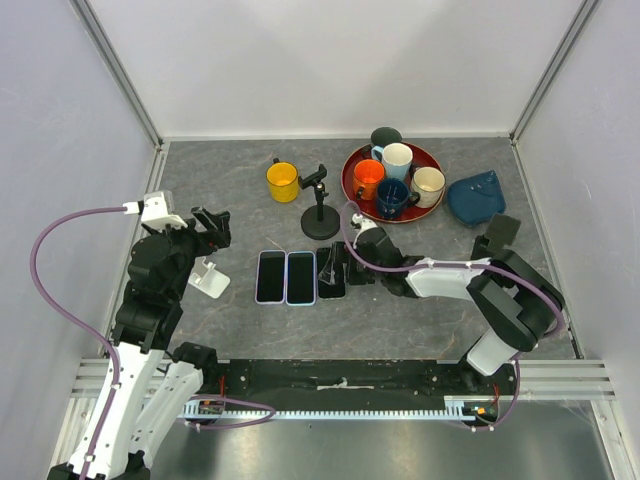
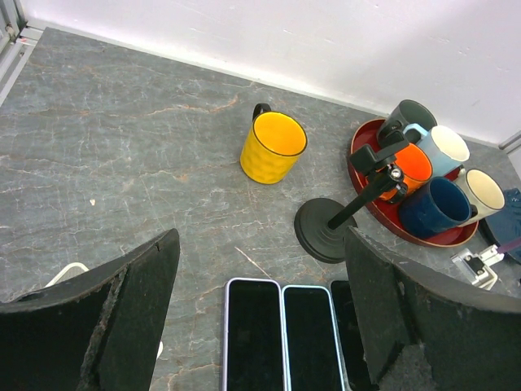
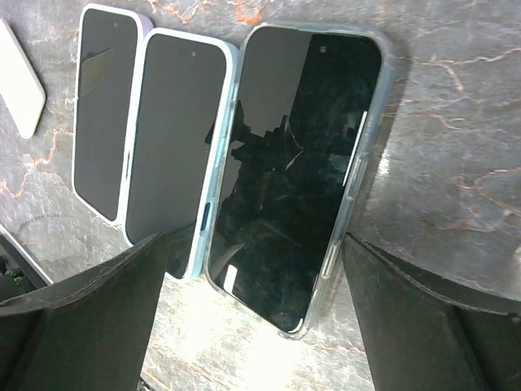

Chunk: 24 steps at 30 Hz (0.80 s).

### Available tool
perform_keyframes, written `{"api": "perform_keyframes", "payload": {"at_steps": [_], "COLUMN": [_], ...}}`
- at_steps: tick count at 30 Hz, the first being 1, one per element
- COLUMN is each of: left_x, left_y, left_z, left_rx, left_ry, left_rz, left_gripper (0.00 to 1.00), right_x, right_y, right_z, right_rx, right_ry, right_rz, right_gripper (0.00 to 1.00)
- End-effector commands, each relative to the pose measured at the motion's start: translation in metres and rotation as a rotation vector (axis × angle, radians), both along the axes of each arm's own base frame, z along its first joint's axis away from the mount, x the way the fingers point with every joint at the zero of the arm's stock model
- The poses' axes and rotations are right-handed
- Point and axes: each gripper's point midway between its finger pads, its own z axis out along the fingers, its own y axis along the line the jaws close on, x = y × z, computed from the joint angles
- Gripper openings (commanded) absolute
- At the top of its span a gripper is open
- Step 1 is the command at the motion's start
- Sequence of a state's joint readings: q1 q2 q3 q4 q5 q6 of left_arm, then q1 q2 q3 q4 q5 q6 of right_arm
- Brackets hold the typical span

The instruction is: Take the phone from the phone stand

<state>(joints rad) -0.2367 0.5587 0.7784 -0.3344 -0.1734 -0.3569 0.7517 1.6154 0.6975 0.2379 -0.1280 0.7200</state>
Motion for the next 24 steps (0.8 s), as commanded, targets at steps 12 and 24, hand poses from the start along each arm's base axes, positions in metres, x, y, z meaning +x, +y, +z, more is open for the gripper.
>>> {"api": "perform_keyframes", "payload": {"at_steps": [12,24], "left_x": [-0.001,-0.019], "left_y": [0.003,0.015], "left_z": [0.012,0.035], "left_rx": [0.019,0.035], "left_ry": [-0.054,-0.167], "left_rz": [0.004,0.037], "left_gripper": [0.88,0.91], "right_x": [0.002,0.058], "right_y": [-0.010,-0.132], "right_z": [0.018,0.167], "right_rx": [-0.135,-0.422], "right_ry": [-0.103,-0.610], "right_rz": [0.028,-0.434], "right_gripper": [0.96,0.98]}}
